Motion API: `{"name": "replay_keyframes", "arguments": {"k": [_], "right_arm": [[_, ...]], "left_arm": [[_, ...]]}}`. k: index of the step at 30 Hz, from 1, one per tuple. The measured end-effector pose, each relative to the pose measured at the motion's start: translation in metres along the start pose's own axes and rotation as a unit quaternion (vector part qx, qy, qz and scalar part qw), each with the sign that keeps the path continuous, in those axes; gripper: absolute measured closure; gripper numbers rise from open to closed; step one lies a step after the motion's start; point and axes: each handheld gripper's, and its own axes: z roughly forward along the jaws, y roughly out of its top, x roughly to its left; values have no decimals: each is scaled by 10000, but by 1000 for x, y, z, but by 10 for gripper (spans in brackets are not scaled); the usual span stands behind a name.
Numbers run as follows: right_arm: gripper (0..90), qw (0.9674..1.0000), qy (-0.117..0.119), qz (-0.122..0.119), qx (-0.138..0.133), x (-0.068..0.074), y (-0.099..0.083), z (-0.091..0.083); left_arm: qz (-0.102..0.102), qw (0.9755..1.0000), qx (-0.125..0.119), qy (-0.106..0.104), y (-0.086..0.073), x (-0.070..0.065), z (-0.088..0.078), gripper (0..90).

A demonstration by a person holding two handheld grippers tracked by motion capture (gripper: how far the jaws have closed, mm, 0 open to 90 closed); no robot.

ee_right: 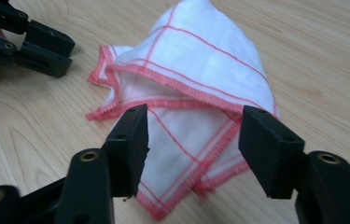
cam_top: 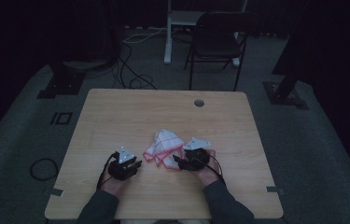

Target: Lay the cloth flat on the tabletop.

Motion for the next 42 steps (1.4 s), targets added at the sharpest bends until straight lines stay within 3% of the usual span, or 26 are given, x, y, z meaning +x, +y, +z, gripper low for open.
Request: {"name": "replay_keyframes", "arguments": {"k": [2, 5, 9, 15, 20, 26, 30, 34, 39, 42], "right_arm": [[401, 10000, 19, -16, -4, 2, 2, 3], [367, 10000, -3, -28, -37, 5, 4, 7], [353, 9999, 48, -120, -114, 10, 7, 11], [399, 9992, 136, -336, -137, 16, 19, 18], [403, 9990, 103, -423, -111, 19, 27, 25], [402, 9983, 22, -579, 33, 21, 35, 37], [402, 9978, 9, -645, 131, 22, 38, 44], [515, 9969, -23, -745, 248, 23, 39, 50], [824, 9973, 20, -688, 260, 17, 39, 53], [867, 9978, 11, -622, 213, 12, 40, 50]], "left_arm": [[1, 10000, 1, 10, 0, 0, 0, 676], [163, 9998, 8, 115, 1, -5, 0, 688], [205, 9998, -7, 73, 1, -8, 1, 691], [174, 9998, -9, 24, 2, -8, 1, 694], [304, 9995, -15, 33, 3, -11, 2, 707], [191, 9997, -104, -95, 5, -11, 3, 691], [233, 9995, -70, -203, 6, -12, 6, 668], [281, 9992, -107, -249, 10, -18, 10, 646], [504, 9985, -36, -230, 17, -29, 18, 661], [541, 9983, -19, -215, 20, -32, 21, 717]]}}
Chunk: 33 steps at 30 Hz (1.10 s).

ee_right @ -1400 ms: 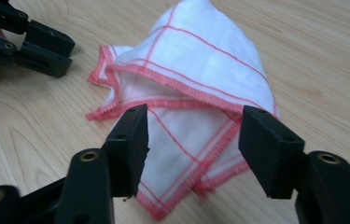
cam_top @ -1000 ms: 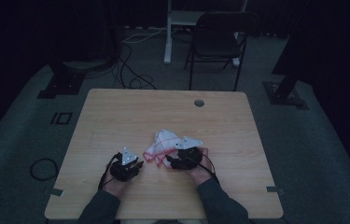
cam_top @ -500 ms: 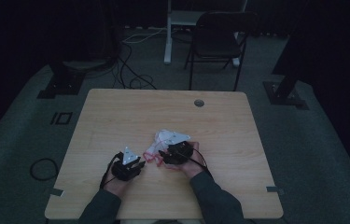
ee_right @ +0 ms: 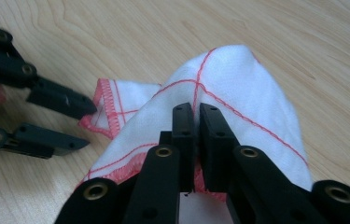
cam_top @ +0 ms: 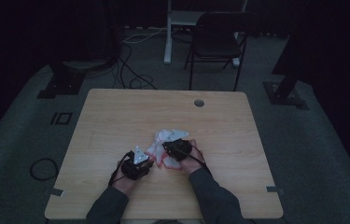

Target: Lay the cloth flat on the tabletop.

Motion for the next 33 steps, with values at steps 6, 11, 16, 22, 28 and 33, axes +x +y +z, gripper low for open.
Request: {"name": "replay_keyframes", "arguments": {"k": [6, 11, 16, 22, 28, 33], "right_arm": [[872, 9998, -45, 202, -80, -11, -1, -6], [872, 9982, -236, 534, -123, -31, -4, -15], [873, 9959, -431, 795, -96, -49, -12, -23], [873, 9935, -597, 971, -14, -67, -23, -30], [873, 9905, -799, 1111, 136, -85, -37, -40], [873, 9873, -929, 1271, 199, -99, -47, -46]], "left_arm": [[-15, 10000, 64, -21, 0, 1, -1, 881], [-17, 9999, 95, -60, -2, 4, -4, 894], [-156, 9996, 121, -190, -5, 12, -8, 896], [-218, 9996, 157, -124, -8, 19, -12, 897], [-246, 9995, 202, -50, -11, 26, -15, 897], [-299, 9993, 224, 32, -13, 32, -18, 899]]}}
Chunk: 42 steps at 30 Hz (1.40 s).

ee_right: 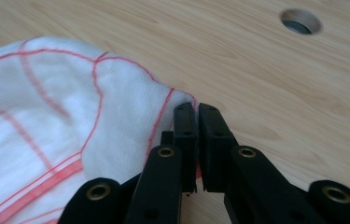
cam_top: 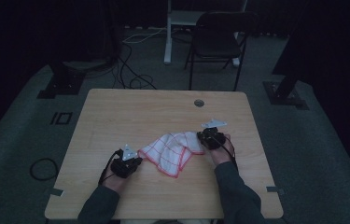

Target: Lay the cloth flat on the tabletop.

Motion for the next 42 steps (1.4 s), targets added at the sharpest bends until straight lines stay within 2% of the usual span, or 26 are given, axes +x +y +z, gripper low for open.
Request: {"name": "replay_keyframes", "arguments": {"k": [3, 5, 6, 8, 13, 14, 17, 20, 22, 24, 27, 32, 42], "right_arm": [[873, 9999, -93, 90, 53, -10, -5, -2], [873, 9999, -93, 90, 53, -10, -5, -2], [874, 9996, -172, 212, 102, -20, -9, -3], [874, 9993, -213, 287, 135, -25, -12, -3], [868, 9988, -269, 348, 193, -31, -15, -3], [839, 9989, -249, 349, 179, -30, -15, -4], [711, 9993, -258, 271, 12, -25, -14, -13], [674, 9996, -185, 89, -210, -18, -13, -26], [671, 9995, -173, 50, -257, -15, -13, -31], [668, 9990, -4, -101, -431, -7, -14, -42], [669, 9984, 182, -220, -496, 2, -20, -49], [674, 9969, 511, -336, -500, 18, -37, -53], [676, 9922, 947, -662, -472, 50, -68, -62]], "left_arm": [[-24, 10000, 16, 36, -1, 3, -1, 899], [-48, 10000, 17, 48, -2, 5, -2, 900], [-92, 9999, 16, 98, -3, 9, -4, 900], [-96, 9999, 26, 111, -4, 10, -4, 900], [-84, 9998, 21, 152, -4, 10, -4, 900], [-90, 9998, 19, 153, -4, 10, -4, 900], [-162, 9998, -17, 132, -5, 12, -4, 900], [-161, 9997, -26, 153, -5, 12, -4, 899], [-158, 9997, -31, 161, -5, 12, -4, 898], [-172, 9997, -38, 166, -5, 11, -4, 898], [-189, 9997, -54, 165, -5, 11, -3, 897], [-212, 9996, -69, 158, -5, 11, -3, 897], [-242, 9995, -84, 160, -5, 11, -3, 895]]}}
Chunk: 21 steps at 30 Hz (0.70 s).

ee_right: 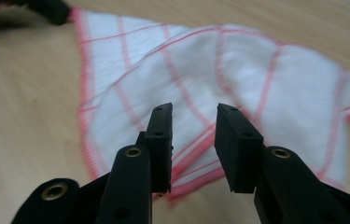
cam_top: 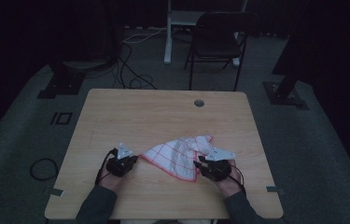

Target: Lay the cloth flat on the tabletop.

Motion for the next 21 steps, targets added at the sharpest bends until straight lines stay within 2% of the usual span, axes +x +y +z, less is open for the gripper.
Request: {"name": "replay_keyframes", "arguments": {"k": [7, 14, 15, 17, 19, 21], "right_arm": [[681, 9990, 310, -267, 189, 22, -18, 5], [648, 9959, 527, -555, 484, 31, -27, 13], [659, 9953, 545, -599, 532, 33, -28, 14], [737, 9944, 502, -689, 628, 34, -28, 16], [829, 9942, 481, -728, 626, 34, -28, 16], [877, 9942, 480, -753, 598, 32, -26, 16]], "left_arm": [[-16, 10000, -15, -5, 0, 0, 0, 894], [-17, 10000, -20, 10, 0, 0, 0, 890], [-17, 10000, -20, 10, 0, 0, 0, 890], [-48, 10000, -32, 24, 0, -1, 0, 887], [-83, 10000, -27, 27, 0, -1, 0, 880], [-87, 9999, -56, 15, 1, -2, -1, 864]]}}
